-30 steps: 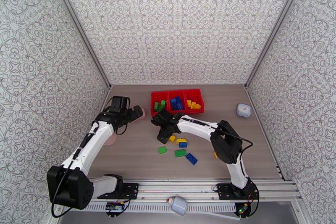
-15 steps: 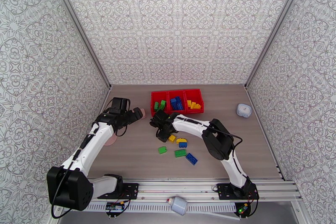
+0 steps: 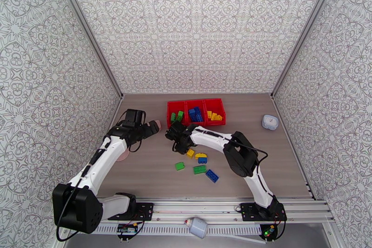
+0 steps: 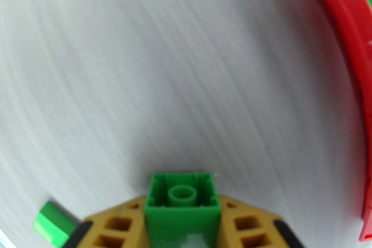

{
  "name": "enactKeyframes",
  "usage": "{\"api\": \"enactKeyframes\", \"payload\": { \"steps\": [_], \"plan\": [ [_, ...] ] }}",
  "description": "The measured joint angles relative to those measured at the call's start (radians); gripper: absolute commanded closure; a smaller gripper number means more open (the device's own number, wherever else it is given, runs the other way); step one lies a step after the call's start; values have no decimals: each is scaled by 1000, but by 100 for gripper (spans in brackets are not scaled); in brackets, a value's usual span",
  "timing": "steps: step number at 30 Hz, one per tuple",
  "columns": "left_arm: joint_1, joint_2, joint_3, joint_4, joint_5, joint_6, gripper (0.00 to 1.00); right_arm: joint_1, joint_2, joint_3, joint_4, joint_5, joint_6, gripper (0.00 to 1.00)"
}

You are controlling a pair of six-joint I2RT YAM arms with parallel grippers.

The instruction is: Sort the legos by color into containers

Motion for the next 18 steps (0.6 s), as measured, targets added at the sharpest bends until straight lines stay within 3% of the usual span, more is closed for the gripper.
{"api": "enactKeyframes", "payload": {
  "steps": [11,18],
  "plan": [
    [-30,-204,-188,172,37,41,0,-51,-255,-189,286,5,92,70],
    [-109,-324,-333,332,58,67,0,-117,-266,-184,432,30,158,70]
  ]
}}
